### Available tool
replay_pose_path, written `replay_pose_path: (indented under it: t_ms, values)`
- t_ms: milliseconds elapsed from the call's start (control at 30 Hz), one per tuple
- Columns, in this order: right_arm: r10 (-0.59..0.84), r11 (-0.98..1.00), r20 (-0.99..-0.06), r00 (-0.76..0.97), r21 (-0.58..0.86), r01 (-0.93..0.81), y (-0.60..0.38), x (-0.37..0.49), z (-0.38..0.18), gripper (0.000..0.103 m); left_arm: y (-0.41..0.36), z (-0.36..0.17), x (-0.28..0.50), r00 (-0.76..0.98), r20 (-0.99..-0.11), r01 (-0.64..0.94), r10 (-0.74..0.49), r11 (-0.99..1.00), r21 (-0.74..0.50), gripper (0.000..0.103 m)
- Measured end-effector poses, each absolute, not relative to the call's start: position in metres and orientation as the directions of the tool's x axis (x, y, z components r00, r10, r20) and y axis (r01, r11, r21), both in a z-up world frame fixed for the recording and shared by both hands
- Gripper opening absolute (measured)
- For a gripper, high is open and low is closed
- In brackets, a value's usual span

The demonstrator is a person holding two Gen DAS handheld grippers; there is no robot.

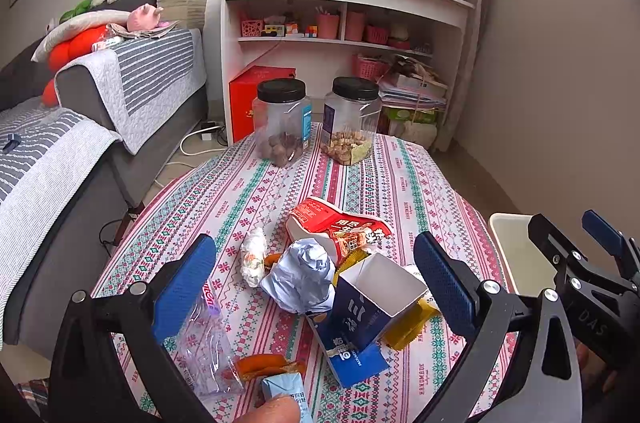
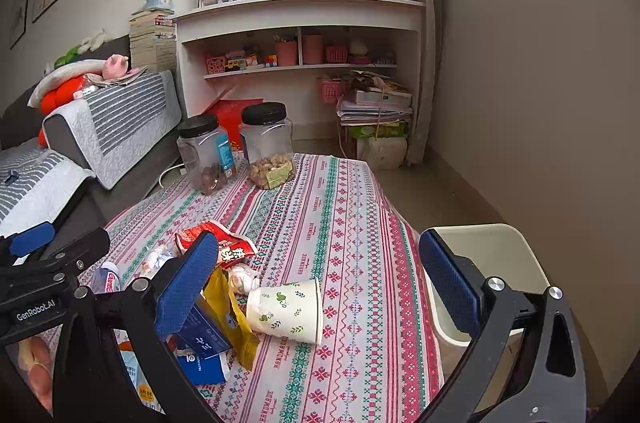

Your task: Collect trash

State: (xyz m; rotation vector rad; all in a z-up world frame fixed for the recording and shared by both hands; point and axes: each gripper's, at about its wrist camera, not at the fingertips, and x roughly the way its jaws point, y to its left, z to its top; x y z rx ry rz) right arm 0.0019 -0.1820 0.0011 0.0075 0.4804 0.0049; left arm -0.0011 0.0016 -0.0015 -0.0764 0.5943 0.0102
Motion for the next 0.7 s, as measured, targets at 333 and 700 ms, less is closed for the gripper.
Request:
replay_pose_path:
  t_ms: [333,700]
  values:
    - [0.009,1.000,-0.468,0.884,0.009,-0.006,-0.181,0.001,-0.003,0.096,0.007,-0.012,-0.005,0.823,-0.568,-0.037,-0.013,0.996,-0.076,0.096]
    - [0.009,1.000,-0.470,0.883,0.008,-0.006,-0.181,0.002,-0.002,0.096,0.006,-0.012,-0.004,0.821,-0.572,-0.041,-0.008,0.996,-0.073,0.096]
